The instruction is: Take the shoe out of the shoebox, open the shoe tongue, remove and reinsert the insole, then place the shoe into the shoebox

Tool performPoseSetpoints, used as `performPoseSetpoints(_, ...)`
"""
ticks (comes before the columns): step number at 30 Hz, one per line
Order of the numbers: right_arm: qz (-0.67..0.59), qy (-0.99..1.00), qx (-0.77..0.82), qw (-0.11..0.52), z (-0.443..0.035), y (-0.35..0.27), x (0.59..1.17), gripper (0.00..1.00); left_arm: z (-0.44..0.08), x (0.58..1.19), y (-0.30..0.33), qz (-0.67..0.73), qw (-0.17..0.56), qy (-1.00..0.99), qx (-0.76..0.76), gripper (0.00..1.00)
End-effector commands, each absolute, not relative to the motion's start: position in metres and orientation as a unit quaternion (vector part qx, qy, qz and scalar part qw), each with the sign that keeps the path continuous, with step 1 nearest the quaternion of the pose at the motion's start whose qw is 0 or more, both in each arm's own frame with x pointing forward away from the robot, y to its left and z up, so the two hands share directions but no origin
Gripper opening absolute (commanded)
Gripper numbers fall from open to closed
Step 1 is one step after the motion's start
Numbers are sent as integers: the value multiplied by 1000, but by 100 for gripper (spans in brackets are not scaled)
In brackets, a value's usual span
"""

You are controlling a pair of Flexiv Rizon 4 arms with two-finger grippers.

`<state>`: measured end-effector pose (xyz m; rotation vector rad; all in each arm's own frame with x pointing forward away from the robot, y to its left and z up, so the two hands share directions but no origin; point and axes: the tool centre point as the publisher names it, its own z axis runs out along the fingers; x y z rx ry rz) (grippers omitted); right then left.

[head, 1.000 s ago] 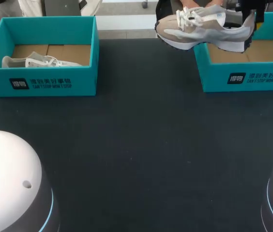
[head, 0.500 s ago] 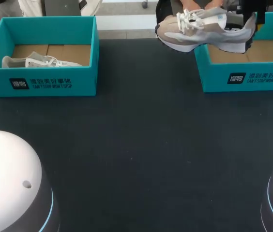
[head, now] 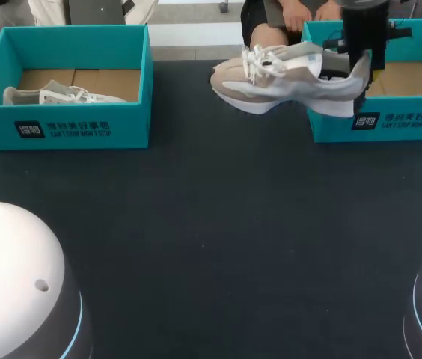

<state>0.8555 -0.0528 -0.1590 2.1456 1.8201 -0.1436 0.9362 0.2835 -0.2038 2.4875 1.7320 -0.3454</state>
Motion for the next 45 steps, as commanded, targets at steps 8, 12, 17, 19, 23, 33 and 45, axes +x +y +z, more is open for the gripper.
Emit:
performPoseSetpoints(8,-57,637,755,149,-168,5,779,0,-204,934,283,-111,46,567,815,100)
performPoseSetpoints(12,-67,643,750,144,-170,18,763,0,-204,934,283,-111,46,567,815,100)
performPoseSetpoints(17,-67,643,750,144,-170,18,763,0,-204,934,283,-111,46,567,815,100)
performPoseSetpoints(19,-67,643,750,144,-170,18,763,0,-204,934,283,-111,46,567,815,100)
performPoseSetpoints(23,-67,643,750,144,-170,18,763,0,-204,934,283,-111,46,567,815,100)
performPoseSetpoints(33,-67,643,750,144,-170,18,763,0,-204,934,283,-111,46,567,815,100)
performPoseSetpoints(45,-66,639,753,143,-195,42,725,0,-204,934,283,-111,46,567,815,100)
